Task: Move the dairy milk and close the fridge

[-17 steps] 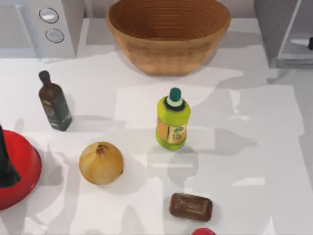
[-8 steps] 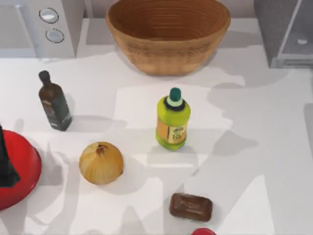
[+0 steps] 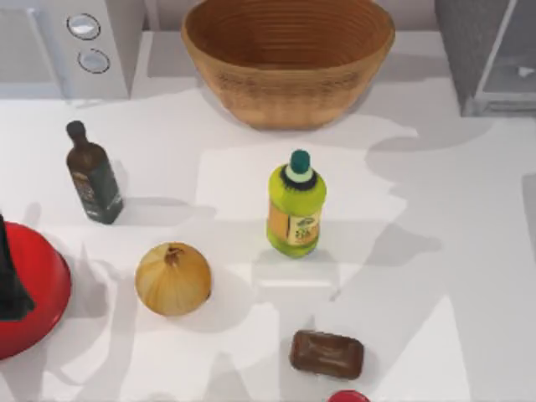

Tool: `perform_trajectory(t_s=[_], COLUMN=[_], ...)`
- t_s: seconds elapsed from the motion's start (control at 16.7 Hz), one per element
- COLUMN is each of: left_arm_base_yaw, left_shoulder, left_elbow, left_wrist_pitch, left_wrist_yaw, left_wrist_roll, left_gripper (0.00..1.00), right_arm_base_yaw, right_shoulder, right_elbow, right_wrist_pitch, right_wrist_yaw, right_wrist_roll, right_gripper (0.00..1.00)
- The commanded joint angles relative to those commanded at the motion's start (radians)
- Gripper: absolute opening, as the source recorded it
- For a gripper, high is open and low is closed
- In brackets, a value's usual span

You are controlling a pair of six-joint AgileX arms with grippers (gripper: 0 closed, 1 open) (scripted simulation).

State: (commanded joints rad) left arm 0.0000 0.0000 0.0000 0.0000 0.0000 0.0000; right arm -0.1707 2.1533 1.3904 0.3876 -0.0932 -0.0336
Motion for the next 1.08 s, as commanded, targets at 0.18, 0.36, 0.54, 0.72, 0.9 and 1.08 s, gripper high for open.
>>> perform_trajectory(t_s=[0.18,0.36,0.54,0.72,0.9,1.08], left_arm_base_yaw=[0.000,0.000,0.000,0.000,0.000,0.000], left_shoulder=[0.000,0.000,0.000,0.000,0.000,0.000], left_elbow=[0.000,0.000,0.000,0.000,0.000,0.000], left_wrist_pitch=[0.000,0.000,0.000,0.000,0.000,0.000], left_wrist_yaw=[0.000,0.000,0.000,0.000,0.000,0.000], left_wrist_roll=[0.000,0.000,0.000,0.000,0.000,0.000], left_gripper=[1.00,1.00,1.00,1.00,1.00,1.00], right_arm_base_yaw=[-0.001,-0.001,-0.001,-0.001,-0.001,-0.001], right_shoulder=[0.001,0.001,0.001,0.001,0.001,0.001], right_elbow=[0.001,0.001,0.001,0.001,0.001,0.001], right_wrist_pitch=[0.000,0.000,0.000,0.000,0.000,0.000], right_wrist_yaw=[0.000,0.000,0.000,0.000,0.000,0.000], right_wrist_roll=[0.000,0.000,0.000,0.000,0.000,0.000], right_gripper=[0.00,0.23,0.45,0.68,0.90,1.00])
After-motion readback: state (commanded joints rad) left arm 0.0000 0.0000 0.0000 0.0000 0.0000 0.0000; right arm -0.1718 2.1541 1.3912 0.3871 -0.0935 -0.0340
